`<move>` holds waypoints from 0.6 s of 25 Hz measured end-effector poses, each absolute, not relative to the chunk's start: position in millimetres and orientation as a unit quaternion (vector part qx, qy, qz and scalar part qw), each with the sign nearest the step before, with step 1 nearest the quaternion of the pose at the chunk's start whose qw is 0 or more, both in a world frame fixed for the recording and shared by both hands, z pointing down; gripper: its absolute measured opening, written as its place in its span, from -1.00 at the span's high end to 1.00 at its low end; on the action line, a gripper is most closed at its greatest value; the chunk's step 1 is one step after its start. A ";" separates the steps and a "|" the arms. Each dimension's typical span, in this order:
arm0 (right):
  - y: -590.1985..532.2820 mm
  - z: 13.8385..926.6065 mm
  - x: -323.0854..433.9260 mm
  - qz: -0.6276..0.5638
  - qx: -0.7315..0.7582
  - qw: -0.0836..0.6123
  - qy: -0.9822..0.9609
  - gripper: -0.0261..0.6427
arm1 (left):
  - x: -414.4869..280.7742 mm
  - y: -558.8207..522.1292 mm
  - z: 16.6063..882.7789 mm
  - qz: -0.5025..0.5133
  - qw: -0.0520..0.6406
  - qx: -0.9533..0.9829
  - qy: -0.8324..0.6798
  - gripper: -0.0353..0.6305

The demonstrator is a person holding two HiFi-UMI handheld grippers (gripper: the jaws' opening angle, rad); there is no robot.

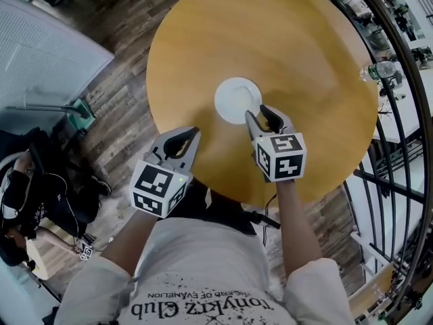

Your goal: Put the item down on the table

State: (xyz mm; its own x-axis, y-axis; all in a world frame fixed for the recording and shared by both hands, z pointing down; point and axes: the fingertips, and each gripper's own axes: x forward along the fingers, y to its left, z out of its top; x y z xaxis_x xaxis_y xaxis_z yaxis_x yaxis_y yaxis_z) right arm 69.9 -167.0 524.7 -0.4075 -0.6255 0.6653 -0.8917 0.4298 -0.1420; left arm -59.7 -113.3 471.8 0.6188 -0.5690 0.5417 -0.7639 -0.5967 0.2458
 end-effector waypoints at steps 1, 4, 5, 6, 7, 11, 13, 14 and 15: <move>-160.7 516.4 72.4 0.241 0.479 0.265 -0.801 0.44 | -58.3 -109.7 466.5 0.207 0.230 0.872 -0.380 0.82; -143.4 497.2 80.8 0.218 0.496 0.261 -0.799 0.64 | -55.5 -101.4 453.3 0.200 0.223 0.879 -0.371 0.82; -136.3 493.7 84.3 0.213 0.501 0.262 -0.797 0.71 | -54.8 -98.1 450.2 0.198 0.222 0.881 -0.369 0.82; -128.8 490.9 87.8 0.211 0.504 0.262 -0.796 0.74 | -54.1 -94.7 447.1 0.196 0.221 0.882 -0.368 0.82; -121.6 487.7 90.8 0.212 0.504 0.262 -0.795 0.78 | -53.4 -91.8 443.8 0.195 0.220 0.882 -0.367 0.82; -98.8 470.1 100.6 0.223 0.499 0.241 -0.802 0.83 | -49.3 -84.4 432.3 0.196 0.211 0.885 -0.365 0.82; -89.0 459.3 104.9 0.220 0.499 0.230 -0.806 0.84 | -48.9 -80.5 429.0 0.197 0.206 0.887 -0.363 0.82; -84.7 453.7 106.3 0.219 0.501 0.224 -0.807 0.84 | -49.6 -78.6 427.5 0.197 0.204 0.888 -0.363 0.82; -80.6 448.2 107.5 0.219 0.504 0.217 -0.807 0.84 | -50.7 -76.9 426.3 0.197 0.203 0.888 -0.363 0.82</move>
State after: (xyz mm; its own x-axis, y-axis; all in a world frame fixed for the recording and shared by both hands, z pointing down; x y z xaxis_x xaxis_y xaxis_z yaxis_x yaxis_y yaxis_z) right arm 107.5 -80.6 448.2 -0.3983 -0.7186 0.5701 -0.9081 0.3963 -0.1350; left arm -50.7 -76.9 426.3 0.6590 -0.5647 0.4968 -0.7244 -0.6542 0.2174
